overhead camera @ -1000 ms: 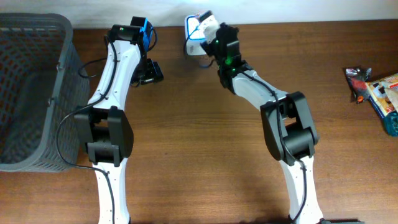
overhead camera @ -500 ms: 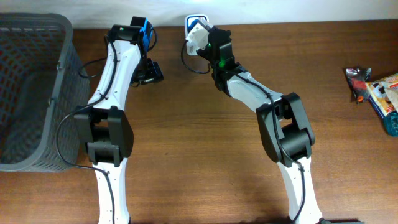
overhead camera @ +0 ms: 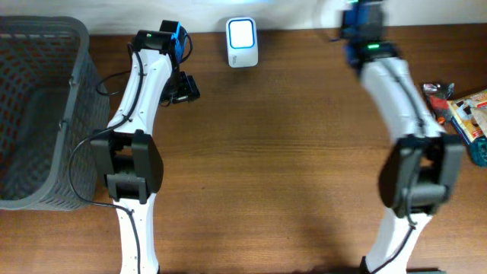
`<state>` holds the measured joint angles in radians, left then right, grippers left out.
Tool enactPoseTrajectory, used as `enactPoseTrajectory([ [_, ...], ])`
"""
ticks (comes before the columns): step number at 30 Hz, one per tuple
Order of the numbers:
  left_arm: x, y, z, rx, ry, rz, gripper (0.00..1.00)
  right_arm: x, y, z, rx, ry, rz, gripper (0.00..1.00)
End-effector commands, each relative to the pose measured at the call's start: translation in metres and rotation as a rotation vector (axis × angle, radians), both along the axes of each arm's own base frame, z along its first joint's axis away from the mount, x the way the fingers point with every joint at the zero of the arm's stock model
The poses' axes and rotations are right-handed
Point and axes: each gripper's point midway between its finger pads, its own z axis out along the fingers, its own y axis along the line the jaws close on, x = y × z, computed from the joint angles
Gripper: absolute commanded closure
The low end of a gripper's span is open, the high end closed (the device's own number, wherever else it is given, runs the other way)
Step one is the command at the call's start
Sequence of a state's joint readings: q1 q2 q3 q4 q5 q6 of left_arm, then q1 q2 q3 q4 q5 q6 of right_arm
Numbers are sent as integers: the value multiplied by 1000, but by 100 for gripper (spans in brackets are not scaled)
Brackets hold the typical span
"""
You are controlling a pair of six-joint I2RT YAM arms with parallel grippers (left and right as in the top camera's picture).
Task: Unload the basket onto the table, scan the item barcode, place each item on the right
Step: 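Carry the orange box right and drop it on the item pile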
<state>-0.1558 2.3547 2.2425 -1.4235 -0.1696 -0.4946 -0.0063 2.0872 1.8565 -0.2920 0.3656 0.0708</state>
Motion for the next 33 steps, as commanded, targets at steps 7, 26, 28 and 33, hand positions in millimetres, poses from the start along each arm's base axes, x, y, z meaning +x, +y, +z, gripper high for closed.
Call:
enactPoseTrajectory([
  [7,4,2,1,9,-12,11,1,-141,-221,-60,231,252,-589,96],
  [26,4,2,1,9,-12,11,1,-218,-259,-34,488,210,-710,1],
  [28,4,2,1,9,-12,11,1,-233,-246,23,465,115,-688,1],
  [33,4,2,1,9,-12,11,1,-302,-157,97,587,105,-552,1],
])
